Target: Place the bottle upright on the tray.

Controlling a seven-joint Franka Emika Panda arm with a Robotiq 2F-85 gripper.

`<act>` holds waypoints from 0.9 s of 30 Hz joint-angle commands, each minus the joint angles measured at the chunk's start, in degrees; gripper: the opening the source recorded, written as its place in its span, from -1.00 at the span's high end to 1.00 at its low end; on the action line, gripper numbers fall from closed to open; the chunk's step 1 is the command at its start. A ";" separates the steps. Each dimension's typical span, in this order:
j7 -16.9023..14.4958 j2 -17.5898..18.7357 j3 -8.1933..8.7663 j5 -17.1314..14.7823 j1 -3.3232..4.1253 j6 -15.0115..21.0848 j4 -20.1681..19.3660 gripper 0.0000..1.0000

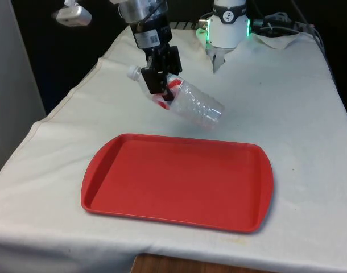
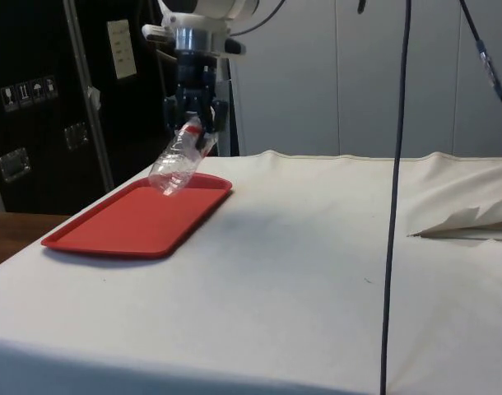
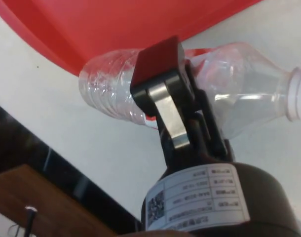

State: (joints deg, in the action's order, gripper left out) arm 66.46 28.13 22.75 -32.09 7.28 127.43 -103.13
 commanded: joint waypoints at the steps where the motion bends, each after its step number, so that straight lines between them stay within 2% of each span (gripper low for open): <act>1: 1.03 0.52 0.29 0.80 0.34 -0.23 0.69 0.70; 6: 2.75 1.95 0.34 3.27 0.40 -0.57 3.09 0.70; 7: 1.78 1.49 0.00 2.52 0.06 -0.29 2.46 0.70; 8: 3.04 2.18 0.34 3.72 0.40 -0.63 3.50 0.70; 15: 5.10 4.01 0.34 6.93 0.40 -1.15 6.47 0.70; 16: 4.18 3.61 0.00 6.30 0.06 -0.63 5.90 0.70; 17: 5.33 4.24 0.34 7.39 0.40 -1.15 6.82 0.70; 25: 7.73 6.53 0.40 11.52 0.40 -2.06 10.60 0.70; 26: 6.99 6.19 0.06 11.17 0.06 -1.60 10.14 0.70; 27: 7.96 6.76 0.46 11.97 0.34 -2.18 11.06 0.70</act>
State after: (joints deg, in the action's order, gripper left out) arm 73.68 34.55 22.80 -20.51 7.33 125.76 -92.59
